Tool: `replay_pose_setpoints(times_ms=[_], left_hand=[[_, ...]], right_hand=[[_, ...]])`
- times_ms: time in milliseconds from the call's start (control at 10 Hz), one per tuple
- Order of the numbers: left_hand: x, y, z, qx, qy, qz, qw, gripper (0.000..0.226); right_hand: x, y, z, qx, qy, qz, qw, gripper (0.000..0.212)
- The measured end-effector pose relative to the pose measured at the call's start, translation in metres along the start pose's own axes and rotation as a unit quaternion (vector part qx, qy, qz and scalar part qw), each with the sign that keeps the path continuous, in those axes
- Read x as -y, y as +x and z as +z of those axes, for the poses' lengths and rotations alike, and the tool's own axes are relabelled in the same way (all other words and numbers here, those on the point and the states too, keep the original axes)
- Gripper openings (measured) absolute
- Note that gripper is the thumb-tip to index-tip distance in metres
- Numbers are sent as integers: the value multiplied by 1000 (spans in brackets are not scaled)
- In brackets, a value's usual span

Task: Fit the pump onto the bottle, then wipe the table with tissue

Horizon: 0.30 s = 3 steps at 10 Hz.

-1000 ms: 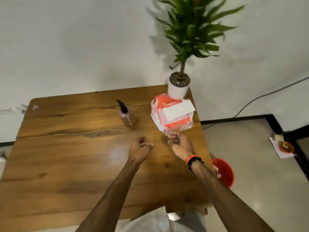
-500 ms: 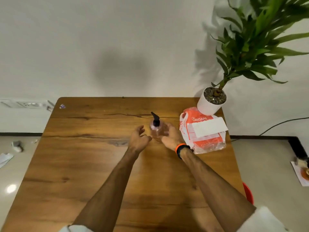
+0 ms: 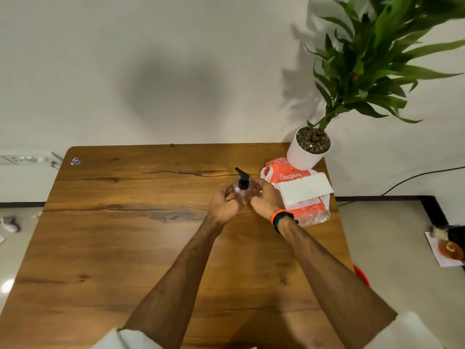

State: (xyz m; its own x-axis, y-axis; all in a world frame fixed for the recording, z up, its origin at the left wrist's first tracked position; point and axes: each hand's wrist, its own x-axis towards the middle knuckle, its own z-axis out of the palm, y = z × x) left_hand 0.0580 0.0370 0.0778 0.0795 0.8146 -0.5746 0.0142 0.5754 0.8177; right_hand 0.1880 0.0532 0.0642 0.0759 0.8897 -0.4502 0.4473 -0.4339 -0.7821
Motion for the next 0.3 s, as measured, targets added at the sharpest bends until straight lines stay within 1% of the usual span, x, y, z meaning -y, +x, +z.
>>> replay_pose_setpoints(times_ms=[100,200,300], left_hand=[[1,3,16,18,-11,-3,1000,57],[-3,-1,22,23,35,-13,999,62],[-14,-6,18,-15,97,-18,995,76]], right_hand=[[-8,0,-17,-14,3,2,1000,41],[-11,-3,-29,22,-42,0,999,51],[-5,0,-43,28,-66,-15,997,69]])
